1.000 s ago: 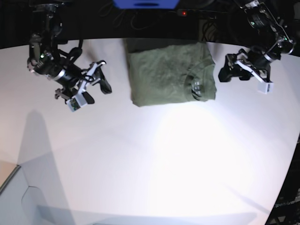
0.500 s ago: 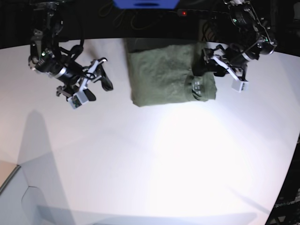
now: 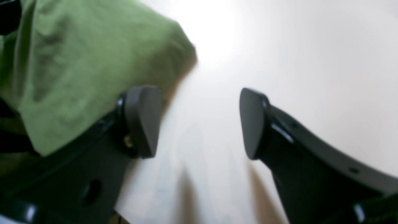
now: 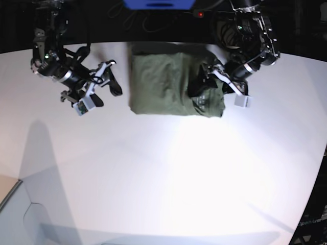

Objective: Layout the t-shirt on the table in an organized manner, then fold the t-shirt properly
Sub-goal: 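Grasp the folded shirt edge with the left gripper, then drag the folded shirt with the left gripper toward the table center and release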

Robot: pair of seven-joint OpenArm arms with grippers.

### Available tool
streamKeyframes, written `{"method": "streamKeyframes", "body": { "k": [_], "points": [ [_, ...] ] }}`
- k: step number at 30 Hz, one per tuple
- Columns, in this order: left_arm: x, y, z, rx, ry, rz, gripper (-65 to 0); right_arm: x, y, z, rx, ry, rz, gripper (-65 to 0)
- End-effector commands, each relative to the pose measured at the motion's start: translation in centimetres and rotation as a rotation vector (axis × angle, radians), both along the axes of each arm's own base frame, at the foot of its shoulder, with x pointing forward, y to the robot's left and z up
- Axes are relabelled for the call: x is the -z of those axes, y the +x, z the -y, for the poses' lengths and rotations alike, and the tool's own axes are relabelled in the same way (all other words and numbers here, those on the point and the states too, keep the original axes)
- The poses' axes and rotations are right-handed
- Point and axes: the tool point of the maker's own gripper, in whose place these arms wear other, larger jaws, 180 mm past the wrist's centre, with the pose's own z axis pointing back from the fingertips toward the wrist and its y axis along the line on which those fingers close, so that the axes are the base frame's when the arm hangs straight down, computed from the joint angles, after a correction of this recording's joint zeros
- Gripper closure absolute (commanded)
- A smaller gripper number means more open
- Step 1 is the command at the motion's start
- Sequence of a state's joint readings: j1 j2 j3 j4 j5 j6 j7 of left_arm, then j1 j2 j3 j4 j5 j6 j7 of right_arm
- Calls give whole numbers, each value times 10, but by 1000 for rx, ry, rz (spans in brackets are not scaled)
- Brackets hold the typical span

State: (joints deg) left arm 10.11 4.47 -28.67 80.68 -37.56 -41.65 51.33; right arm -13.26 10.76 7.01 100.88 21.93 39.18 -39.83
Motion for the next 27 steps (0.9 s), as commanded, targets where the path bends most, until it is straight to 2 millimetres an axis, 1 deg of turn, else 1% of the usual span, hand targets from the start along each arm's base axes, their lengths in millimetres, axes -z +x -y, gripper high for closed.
{"method": "streamKeyframes", "body": {
  "k": [1,2,3,4,6,7,8,9,10,12,13,15,17,19,21,23,25,27],
  "points": [
    [28,-25,2,63,70,-135,-522,-13,7,5,7,12,50,-402],
    [29,-25,5,68,65,-135,-489,-14,8,10,23,9,53,-402],
    [30,-25,6,70,63,-135,-430,-15,9,15,35,5,56,-402],
    [31,-26,8,76,61,-140,-352,-15,9,18,43,3,57,-402],
    [27,-14,7,79,69,-119,-177,-16,11,25,64,-3,62,-402],
    [26,-10,7,83,74,-116,-103,-17,11,29,74,-6,64,-402],
    [29,-9,7,90,81,-125,-31,-18,12,33,85,-8,68,-402],
    [30,-6,7,96,90,-128,0,-17,10,37,95,-12,64,-402],
    [30,0,7,102,106,-125,0,-16,8,40,106,-13,59,-402],
    [31,8,4,115,147,-122,-23,-19,6,51,133,-23,67,-402],
    [30,13,3,123,169,-116,-7,-23,7,58,153,-33,79,-402],
    [25,28,-1,136,219,-96,-2,-25,1,75,198,-52,77,-402],
    [19,43,7,202,287,-66,-4,-27,-4,91,239,-72,80,-402],
    [11,59,7,287,388,-18,-4,-30,-5,108,284,-91,87,-402],
    [2,71,23,415,477,41,-4,-29,-14,126,331,-111,75,-402],
    [-10,82,38,541,559,109,-4,-29,-20,138,363,-125,70,-402],
    [-24,95,60,661,629,203,-4,-29,-25,149,395,-136,67,-402],
    [-36,102,87,771,676,308,-4,-27,-36,159,439,-138,53,-402]
  ]
}}
